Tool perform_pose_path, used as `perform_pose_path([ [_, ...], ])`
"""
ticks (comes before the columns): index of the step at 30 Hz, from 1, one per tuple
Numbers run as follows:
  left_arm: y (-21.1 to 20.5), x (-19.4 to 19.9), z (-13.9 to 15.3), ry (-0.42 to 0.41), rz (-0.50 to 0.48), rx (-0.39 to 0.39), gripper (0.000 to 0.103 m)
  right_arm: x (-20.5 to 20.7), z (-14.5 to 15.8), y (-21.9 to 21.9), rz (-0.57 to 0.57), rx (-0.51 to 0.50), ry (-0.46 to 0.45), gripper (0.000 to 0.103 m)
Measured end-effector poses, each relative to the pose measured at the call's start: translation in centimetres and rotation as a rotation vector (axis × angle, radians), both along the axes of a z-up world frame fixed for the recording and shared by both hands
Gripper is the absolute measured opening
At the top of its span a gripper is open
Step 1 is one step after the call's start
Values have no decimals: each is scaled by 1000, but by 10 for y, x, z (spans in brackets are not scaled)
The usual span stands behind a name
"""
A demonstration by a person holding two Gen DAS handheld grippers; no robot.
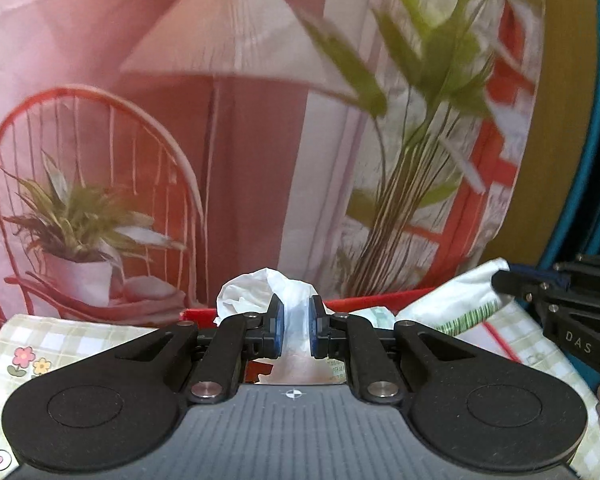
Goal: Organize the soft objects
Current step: 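Lift the white bundle and carry it over the red box, then lower the white bundle into the box and open the left gripper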
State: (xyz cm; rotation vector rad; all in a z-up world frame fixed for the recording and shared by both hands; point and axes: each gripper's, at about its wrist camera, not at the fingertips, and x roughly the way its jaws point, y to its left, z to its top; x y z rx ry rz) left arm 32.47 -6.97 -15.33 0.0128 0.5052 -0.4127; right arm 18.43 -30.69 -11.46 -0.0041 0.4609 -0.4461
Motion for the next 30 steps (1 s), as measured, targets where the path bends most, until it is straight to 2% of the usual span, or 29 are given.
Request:
perform_pose_path([
  [5, -7, 24, -22, 79, 2, 35, 13, 32, -13, -10, 8, -48, 82, 6],
  [10, -12, 39, -43, 139, 0, 100, 13, 57, -35, -12, 36, -70, 169, 6],
  [18, -17, 50, -56, 220, -37, 154, 13, 82, -64, -8, 86, -18, 319, 6],
  [24, -16, 54, -59, 249, -36, 156, 13, 88, -75, -10, 80, 5, 370, 6],
  [30, -16, 52, -60, 243, -27, 158, 14, 90, -81, -9, 74, -5, 402, 6],
])
